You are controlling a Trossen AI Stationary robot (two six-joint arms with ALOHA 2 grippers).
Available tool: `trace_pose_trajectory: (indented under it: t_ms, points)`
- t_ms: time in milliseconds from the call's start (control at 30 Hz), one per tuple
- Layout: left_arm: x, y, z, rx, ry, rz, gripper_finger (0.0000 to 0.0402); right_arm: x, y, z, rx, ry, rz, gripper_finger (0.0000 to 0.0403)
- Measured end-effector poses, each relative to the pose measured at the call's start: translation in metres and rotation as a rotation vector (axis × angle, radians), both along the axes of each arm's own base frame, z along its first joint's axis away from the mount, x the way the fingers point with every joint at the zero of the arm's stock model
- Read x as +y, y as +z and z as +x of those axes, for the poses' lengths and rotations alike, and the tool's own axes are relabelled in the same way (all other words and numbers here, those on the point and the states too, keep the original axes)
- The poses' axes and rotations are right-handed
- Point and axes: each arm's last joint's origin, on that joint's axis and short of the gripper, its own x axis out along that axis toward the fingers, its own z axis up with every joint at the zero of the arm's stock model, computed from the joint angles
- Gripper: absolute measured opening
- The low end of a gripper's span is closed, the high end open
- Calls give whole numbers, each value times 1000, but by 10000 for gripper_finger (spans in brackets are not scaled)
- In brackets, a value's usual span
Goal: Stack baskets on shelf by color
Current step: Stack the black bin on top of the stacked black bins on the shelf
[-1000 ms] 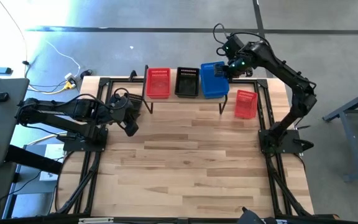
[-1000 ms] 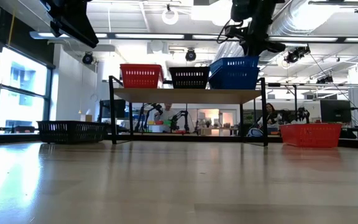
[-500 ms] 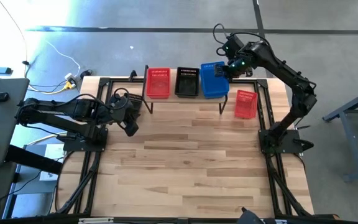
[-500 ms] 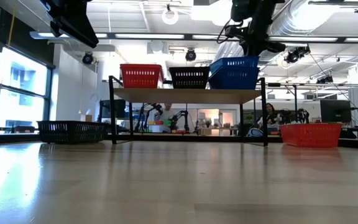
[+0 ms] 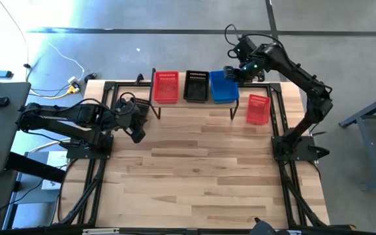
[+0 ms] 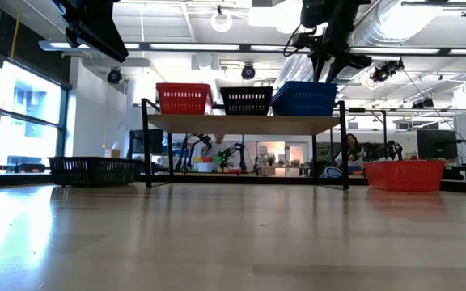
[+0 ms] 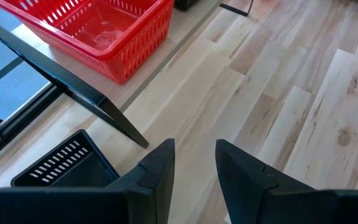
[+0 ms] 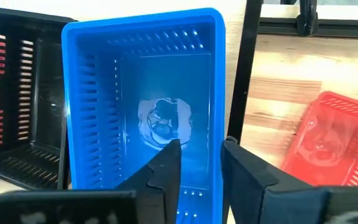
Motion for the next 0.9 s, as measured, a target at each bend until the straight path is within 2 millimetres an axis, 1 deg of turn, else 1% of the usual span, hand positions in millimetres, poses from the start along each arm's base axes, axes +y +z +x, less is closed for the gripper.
trace_pose_trajectory:
  t_ms: [233, 367, 500, 567, 700, 800, 900]
  points:
    - [-1, -1, -2, 13, -17, -20, 106, 7, 12, -8, -11, 29, -54, 99]
    - [-2, -1, -5, 22, -42, -50, 106, 17, 21, -13, -7, 81, -108, 99]
    - [-3, -1, -10, 36, -72, -82, 106, 32, 29, -14, -17, 139, -127, 99]
    - [-4, -2, -11, 59, -113, -89, 106, 41, 32, -14, -24, 165, -128, 99]
    - [-6, -5, -14, 128, -192, -97, 106, 57, 38, -14, -30, 209, -143, 99]
    - [-7, -7, -17, 189, -241, -94, 106, 68, 41, -13, -9, 211, -165, 99]
    - [-7, -10, -22, 272, -294, -87, 106, 79, 41, -11, -2, 220, -147, 99]
